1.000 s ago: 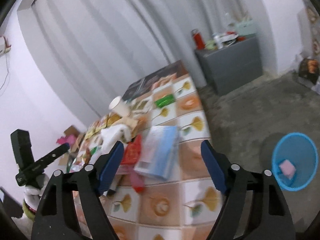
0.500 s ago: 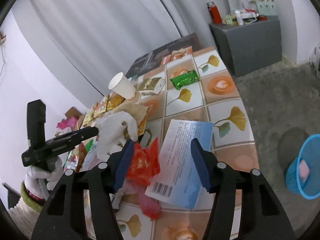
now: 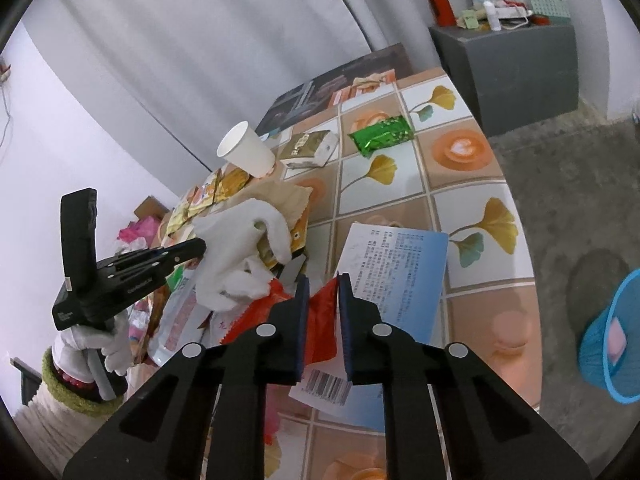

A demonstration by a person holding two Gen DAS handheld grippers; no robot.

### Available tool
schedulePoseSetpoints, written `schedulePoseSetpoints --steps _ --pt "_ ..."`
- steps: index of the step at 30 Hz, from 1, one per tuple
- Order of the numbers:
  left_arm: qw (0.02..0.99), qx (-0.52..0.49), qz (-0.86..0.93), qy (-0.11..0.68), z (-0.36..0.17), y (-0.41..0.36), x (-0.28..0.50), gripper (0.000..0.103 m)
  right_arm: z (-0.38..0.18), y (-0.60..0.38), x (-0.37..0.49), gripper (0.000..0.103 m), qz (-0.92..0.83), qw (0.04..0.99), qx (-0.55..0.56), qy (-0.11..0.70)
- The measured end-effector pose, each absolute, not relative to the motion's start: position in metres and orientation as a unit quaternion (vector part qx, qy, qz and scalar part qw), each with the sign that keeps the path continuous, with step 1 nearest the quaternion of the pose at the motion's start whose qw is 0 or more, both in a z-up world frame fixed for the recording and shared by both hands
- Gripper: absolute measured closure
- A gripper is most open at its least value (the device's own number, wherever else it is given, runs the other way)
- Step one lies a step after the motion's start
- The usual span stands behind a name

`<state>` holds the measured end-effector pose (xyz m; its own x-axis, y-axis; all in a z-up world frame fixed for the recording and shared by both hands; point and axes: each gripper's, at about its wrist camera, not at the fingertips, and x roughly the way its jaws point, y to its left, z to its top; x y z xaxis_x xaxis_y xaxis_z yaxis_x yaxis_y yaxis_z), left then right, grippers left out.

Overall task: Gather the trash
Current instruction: 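Grasp the white tissue with the left gripper while the right gripper grasps the red bag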

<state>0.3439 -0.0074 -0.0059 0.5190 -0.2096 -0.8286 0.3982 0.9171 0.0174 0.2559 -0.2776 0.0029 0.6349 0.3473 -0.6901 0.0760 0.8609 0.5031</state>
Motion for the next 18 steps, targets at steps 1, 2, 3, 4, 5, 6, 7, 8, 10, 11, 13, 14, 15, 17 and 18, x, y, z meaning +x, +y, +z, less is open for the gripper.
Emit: schedulePoseSetpoints --steps 1,2,3,4,5,6,7,8,10,11,13,14,15,17,18 --pt "0.867 0.105 -0.178 0.454 -0.005 -0.008 0.342 0.102 0.004 -0.278 0.256 0.093 0.078 0.869 0.252 0.419" --pt "0.868 0.105 -0.179 0.451 -0.004 -0.009 0.341 0.103 0.005 -0.278 0.255 0.094 0.079 0.869 0.254 0.418" --pt "0.870 0.103 -0.182 0.446 -0.001 -0.009 0.340 0.103 0.006 -0.278 0.255 0.094 0.079 0.869 0.255 0.417" --pt "0.873 0.100 -0.185 0.441 0.001 -0.008 0.338 0.103 0.007 -0.279 0.255 0.095 0.080 0.869 0.256 0.416" --pt "0.876 0.095 -0.186 0.435 0.005 -0.007 0.337 0.103 0.010 -0.279 0.253 0.095 0.080 0.870 0.256 0.414" --pt "0.878 0.092 -0.186 0.431 0.008 -0.007 0.336 0.103 0.012 -0.279 0.252 0.096 0.080 0.871 0.256 0.412" --pt "0.881 0.088 -0.188 0.425 0.013 -0.006 0.334 0.103 0.015 -0.279 0.251 0.097 0.081 0.872 0.256 0.408" --pt "0.885 0.079 -0.193 0.416 0.019 -0.004 0.332 0.103 0.017 -0.280 0.250 0.097 0.082 0.873 0.256 0.406" --pt "0.891 0.072 -0.201 0.400 0.030 -0.003 0.326 0.103 0.022 -0.280 0.249 0.098 0.086 0.876 0.257 0.399" --pt "0.895 0.070 -0.204 0.391 0.036 -0.003 0.323 0.103 0.025 -0.280 0.248 0.098 0.087 0.877 0.258 0.395" --pt "0.900 0.066 -0.211 0.375 0.046 -0.003 0.317 0.103 0.030 -0.281 0.246 0.099 0.092 0.879 0.261 0.389" --pt "0.903 0.064 -0.215 0.365 0.053 -0.002 0.313 0.103 0.033 -0.281 0.246 0.099 0.096 0.879 0.264 0.384" --pt "0.907 0.061 -0.218 0.356 0.059 -0.002 0.310 0.103 0.036 -0.280 0.246 0.099 0.099 0.880 0.266 0.381" --pt "0.909 0.056 -0.226 0.345 0.067 0.000 0.306 0.103 0.041 -0.280 0.243 0.100 0.104 0.882 0.270 0.373" --pt "0.911 0.051 -0.230 0.338 0.072 0.001 0.303 0.103 0.043 -0.279 0.243 0.100 0.107 0.883 0.271 0.369"
